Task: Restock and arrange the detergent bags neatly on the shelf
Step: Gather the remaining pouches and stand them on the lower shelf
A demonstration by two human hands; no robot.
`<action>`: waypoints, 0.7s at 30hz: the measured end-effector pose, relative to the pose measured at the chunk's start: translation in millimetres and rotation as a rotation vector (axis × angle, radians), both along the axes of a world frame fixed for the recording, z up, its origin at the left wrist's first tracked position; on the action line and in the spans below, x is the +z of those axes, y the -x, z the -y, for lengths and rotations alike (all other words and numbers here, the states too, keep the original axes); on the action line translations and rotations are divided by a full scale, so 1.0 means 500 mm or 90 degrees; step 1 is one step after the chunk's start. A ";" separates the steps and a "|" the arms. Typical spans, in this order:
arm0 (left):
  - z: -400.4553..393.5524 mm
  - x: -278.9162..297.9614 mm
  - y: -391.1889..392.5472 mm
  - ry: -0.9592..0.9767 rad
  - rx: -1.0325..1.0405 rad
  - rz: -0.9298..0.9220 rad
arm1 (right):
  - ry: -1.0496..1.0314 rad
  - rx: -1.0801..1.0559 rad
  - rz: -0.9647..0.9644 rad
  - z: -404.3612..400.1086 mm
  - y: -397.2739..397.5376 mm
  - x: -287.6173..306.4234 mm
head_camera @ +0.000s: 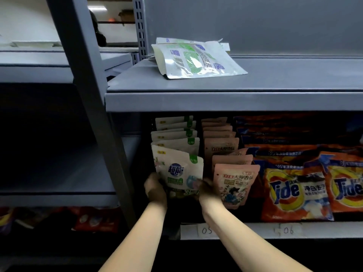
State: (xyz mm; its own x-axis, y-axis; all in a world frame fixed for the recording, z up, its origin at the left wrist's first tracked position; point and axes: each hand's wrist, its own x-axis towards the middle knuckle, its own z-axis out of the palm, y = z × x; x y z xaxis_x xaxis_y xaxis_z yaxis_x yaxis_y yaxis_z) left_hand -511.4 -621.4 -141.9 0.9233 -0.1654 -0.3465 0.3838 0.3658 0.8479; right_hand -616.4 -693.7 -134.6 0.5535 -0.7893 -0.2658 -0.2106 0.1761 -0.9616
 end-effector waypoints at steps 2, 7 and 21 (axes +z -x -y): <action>-0.006 0.006 0.021 -0.081 -0.059 0.092 | 0.018 -0.032 0.017 0.005 -0.022 0.005; -0.022 -0.012 0.023 -0.171 -0.123 0.260 | 0.092 -0.002 0.026 0.015 -0.057 -0.005; -0.019 -0.058 -0.007 -0.288 -0.222 0.316 | 0.173 0.053 -0.033 0.033 -0.094 -0.033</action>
State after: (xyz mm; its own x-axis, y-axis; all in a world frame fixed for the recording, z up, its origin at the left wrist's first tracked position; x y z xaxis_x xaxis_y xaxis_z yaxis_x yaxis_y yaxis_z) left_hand -507.7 -612.0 -170.8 0.9089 -0.4170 -0.0069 -0.0526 -0.1309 0.9900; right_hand -569.1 -710.4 -151.3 0.6101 -0.7883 -0.0800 -0.2640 -0.1069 -0.9586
